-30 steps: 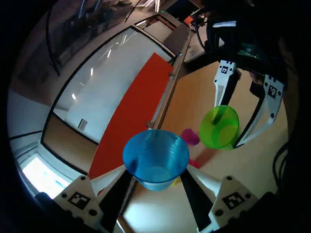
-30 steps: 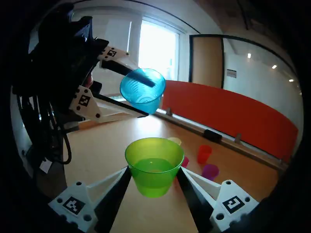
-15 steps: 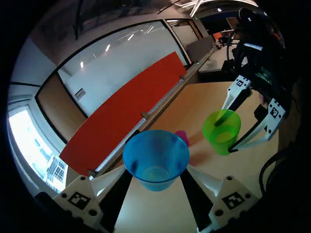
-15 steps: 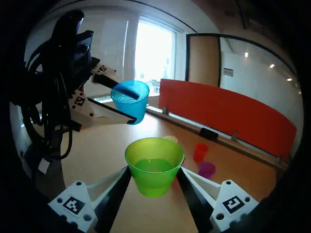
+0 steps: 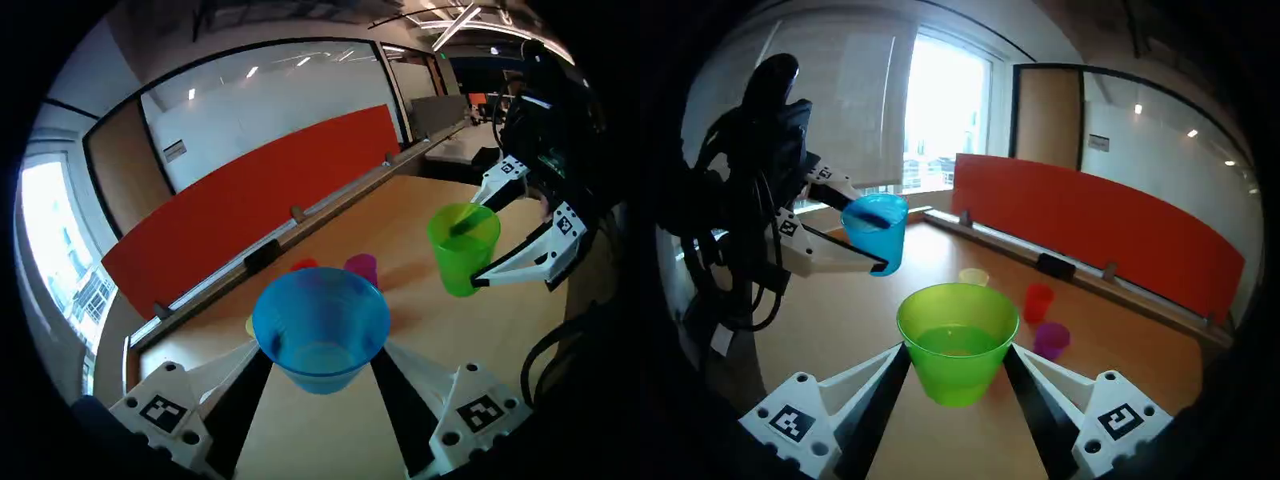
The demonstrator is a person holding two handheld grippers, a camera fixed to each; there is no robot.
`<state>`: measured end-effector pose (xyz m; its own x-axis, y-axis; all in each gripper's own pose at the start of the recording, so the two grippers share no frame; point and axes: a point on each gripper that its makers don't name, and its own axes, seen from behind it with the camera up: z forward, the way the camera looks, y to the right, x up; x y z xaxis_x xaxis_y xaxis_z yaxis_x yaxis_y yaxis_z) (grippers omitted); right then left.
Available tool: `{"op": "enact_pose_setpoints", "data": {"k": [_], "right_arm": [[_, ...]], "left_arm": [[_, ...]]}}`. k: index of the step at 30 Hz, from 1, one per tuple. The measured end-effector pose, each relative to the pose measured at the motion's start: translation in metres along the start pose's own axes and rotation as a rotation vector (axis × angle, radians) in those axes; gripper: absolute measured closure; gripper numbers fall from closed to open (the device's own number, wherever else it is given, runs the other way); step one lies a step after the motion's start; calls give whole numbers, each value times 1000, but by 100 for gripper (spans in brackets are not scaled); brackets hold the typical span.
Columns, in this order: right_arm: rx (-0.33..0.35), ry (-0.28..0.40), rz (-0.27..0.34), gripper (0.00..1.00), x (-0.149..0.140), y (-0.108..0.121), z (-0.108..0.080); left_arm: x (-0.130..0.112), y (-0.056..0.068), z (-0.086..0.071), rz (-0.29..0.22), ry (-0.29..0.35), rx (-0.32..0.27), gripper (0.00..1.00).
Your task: Pour water
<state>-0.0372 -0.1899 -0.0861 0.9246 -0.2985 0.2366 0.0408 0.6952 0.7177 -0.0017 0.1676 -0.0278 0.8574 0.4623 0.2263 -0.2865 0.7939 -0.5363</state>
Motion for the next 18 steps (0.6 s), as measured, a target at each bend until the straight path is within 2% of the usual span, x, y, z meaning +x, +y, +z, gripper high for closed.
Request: {"op": "enact_pose_setpoints", "data": {"k": [9,14,18], "right_arm": [[-34,-19,6,15,-19,15,11],[-43,-23,13,15,-24,19,17],[-47,-26,16,15,-27,20,22]], "left_arm": [[-44,9,25,-94,-29,-30,21],[-69,15,43,-177,-56,-58,21],[-88,15,58,-228,-74,-63,21]]}}
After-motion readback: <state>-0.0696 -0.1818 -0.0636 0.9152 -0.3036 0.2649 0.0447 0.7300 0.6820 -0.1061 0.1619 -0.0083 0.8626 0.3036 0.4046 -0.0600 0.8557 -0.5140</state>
